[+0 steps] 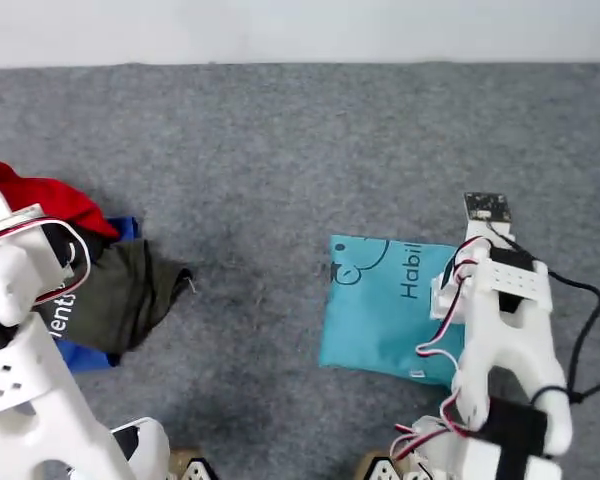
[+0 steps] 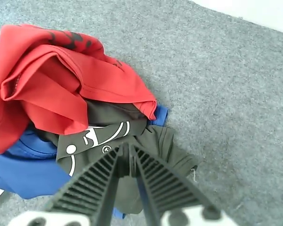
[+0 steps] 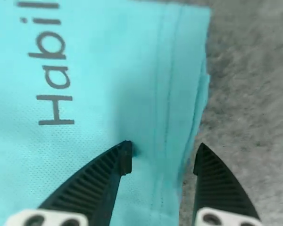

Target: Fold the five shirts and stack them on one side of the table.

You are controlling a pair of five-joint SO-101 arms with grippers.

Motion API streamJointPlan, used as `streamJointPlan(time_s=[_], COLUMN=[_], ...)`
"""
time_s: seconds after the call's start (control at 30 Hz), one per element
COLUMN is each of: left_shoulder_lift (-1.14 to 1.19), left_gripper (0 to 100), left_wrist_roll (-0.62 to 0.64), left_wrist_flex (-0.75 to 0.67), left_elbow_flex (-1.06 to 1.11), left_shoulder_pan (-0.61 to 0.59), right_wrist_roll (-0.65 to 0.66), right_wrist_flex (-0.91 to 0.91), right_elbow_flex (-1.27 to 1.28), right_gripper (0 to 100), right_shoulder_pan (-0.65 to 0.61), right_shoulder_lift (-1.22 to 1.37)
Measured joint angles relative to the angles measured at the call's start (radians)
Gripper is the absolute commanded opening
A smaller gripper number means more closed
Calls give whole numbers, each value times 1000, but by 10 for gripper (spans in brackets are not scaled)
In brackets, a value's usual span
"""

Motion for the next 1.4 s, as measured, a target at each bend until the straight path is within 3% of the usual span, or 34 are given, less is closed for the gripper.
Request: streamJointPlan(time_s=[0.27, 0.53, 0.77, 1.03, 1.4], left_shoulder_lift=[0, 0, 0, 0, 0], left_gripper=[13, 13, 13, 13, 13], left_wrist_roll=[0, 0, 0, 0, 0], left_wrist_flex=[12, 12, 12, 12, 12], left_elbow_flex=[0, 0, 0, 0, 0], left_shoulder_pan=[0, 0, 0, 0, 0], right_wrist_roll=[-5, 66, 414, 902, 1178], right_wrist_flex=[-11, 40, 49, -98, -302], right_elbow_flex=[-35, -120, -239, -393, -396], right_gripper=[6, 10, 10, 10, 18], right_shoulder_pan=[0, 9, 106, 167, 72], right_shoulder_lift=[120, 193, 210, 210, 226])
